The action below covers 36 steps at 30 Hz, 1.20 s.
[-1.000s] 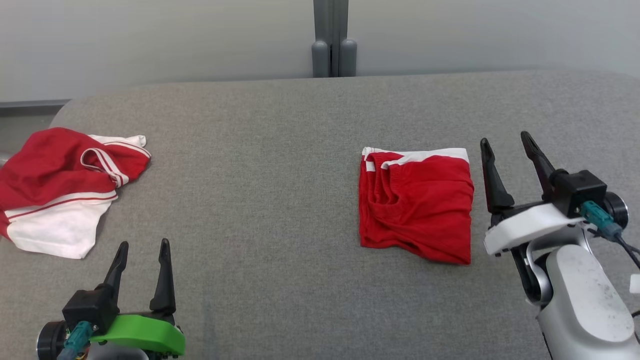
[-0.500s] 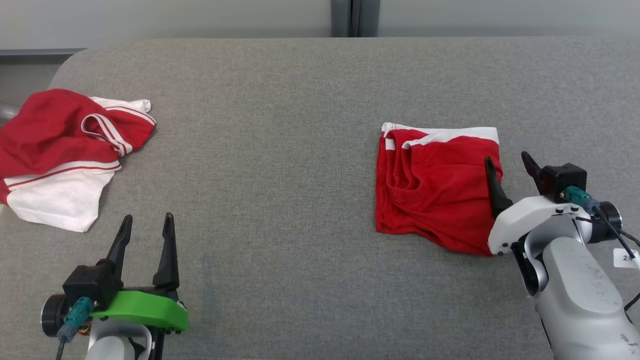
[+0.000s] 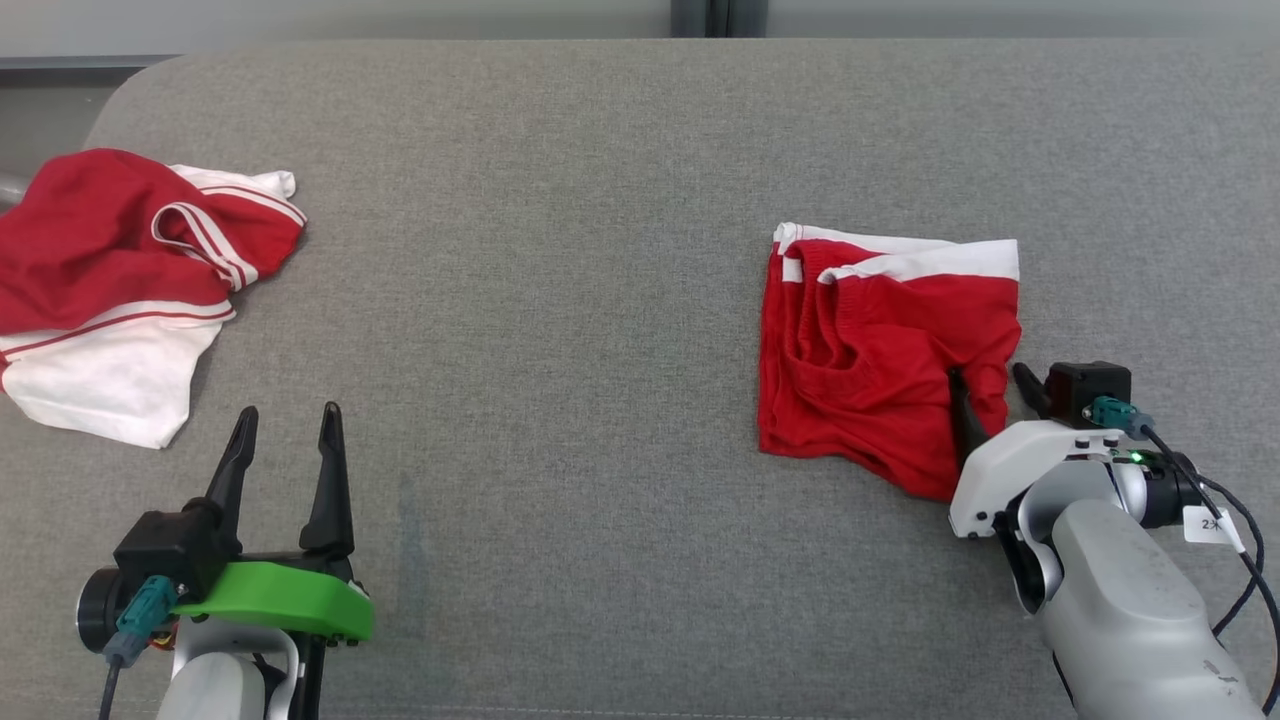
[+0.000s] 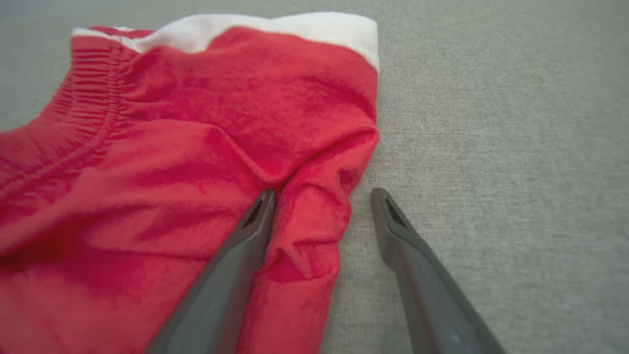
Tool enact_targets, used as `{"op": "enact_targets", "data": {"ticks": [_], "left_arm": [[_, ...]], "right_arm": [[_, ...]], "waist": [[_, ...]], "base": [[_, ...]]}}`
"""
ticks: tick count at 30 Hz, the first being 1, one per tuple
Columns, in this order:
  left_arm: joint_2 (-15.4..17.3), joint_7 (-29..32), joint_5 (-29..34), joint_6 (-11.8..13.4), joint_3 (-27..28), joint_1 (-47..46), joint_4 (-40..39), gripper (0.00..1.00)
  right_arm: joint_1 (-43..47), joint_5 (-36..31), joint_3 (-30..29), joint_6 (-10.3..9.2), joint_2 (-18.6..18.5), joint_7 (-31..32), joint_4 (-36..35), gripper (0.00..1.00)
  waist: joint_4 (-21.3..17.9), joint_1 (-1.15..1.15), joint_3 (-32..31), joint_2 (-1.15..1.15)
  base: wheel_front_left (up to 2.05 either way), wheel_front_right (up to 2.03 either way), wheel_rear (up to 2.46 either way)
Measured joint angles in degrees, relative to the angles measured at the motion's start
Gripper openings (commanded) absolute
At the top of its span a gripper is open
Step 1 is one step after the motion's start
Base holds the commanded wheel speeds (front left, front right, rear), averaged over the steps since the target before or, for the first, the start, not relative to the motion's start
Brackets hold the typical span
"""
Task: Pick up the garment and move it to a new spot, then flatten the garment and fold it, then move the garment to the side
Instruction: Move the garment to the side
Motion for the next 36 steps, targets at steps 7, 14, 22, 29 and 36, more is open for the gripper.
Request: {"op": "enact_targets", "data": {"ticks": [7, 14, 22, 29, 36], "left_arm": [[-0.57, 0.0, 0.11, -0.37, 0.45, -0.21, -0.04, 1.0], [-1.08, -0.08, 0.57, -0.73, 0.57, -2.39, -1.97, 1.0], [0.76, -0.08, 0.53, -1.14, -1.05, -6.26, -3.76, 1.0], [4.33, -0.08, 0.35, -1.23, -1.55, -9.01, -6.69, 1.0], [7.69, -0.09, -0.49, -1.23, -0.66, -9.43, -9.87, 1.0]], "right_arm": [[-2.42, 1.99, 3.52, 0.08, -0.45, -0.18, 2.21, 0.0], [-8.1, 0.52, 10.21, 0.12, -6.62, 1.92, 1.67, 0.0], [-16.96, 0.8, 13.35, 0.09, -16.51, 6.65, -3.92, 0.0], [-21.07, 1.81, 13.08, 0.08, -24.68, 11.01, -11.02, 0.0], [-21.89, 2.58, 10.84, 0.08, -31.07, 15.4, -18.58, 0.0]], "waist": [[-0.26, 0.0, 0.92, 0.0], [-0.61, 0.0, 3.59, 0.0], [-2.01, 0.0, 10.1, 0.0], [-4.52, 0.01, 16.56, 0.0], [-9.54, 0.0, 20.57, 0.0]], "base": [[0.0, 0.0, 0.0], [0.0, 0.0, 0.0], [0.0, 0.0, 0.0], [0.0, 0.0, 0.0], [0.0, 0.0, 0.0]]}}
